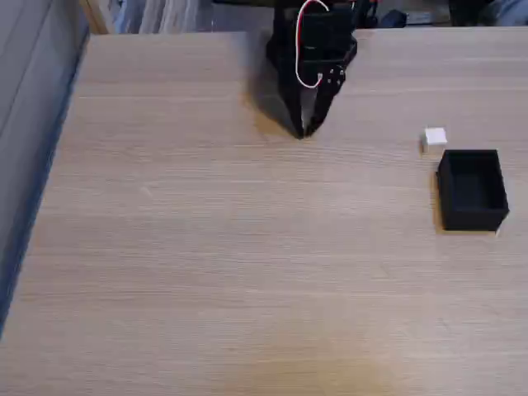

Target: Pick a white block and place it in the black box.

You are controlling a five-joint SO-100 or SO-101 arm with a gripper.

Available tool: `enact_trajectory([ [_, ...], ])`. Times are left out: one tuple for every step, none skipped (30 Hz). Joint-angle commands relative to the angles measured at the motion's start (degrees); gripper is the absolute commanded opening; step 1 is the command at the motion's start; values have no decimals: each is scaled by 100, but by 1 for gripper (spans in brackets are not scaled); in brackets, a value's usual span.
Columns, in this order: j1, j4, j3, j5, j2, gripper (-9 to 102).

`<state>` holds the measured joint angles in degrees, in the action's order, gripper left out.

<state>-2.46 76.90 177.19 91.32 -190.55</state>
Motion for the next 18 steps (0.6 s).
enact_trajectory([
  [97, 26, 88, 70, -35, 0],
  [97, 26, 88, 70, -35, 0],
  [97, 26, 88, 70, -35, 0],
  [88, 26, 88, 62, -35, 0],
  [88, 26, 88, 62, -35, 0],
  [88, 26, 88, 62, -35, 0],
  [88, 26, 88, 62, -35, 0],
  [88, 26, 88, 62, -35, 0],
  [88, 26, 88, 62, -35, 0],
  [88, 26, 88, 62, -35, 0],
  [97, 26, 88, 62, -35, 0],
  [97, 26, 88, 62, -35, 0],
  [105, 26, 88, 62, -35, 0],
  [105, 26, 88, 62, -35, 0],
  [114, 26, 88, 62, -35, 0],
  [123, 26, 88, 62, -35, 0],
  [132, 26, 88, 62, -35, 0],
  [141, 26, 88, 62, -35, 0],
])
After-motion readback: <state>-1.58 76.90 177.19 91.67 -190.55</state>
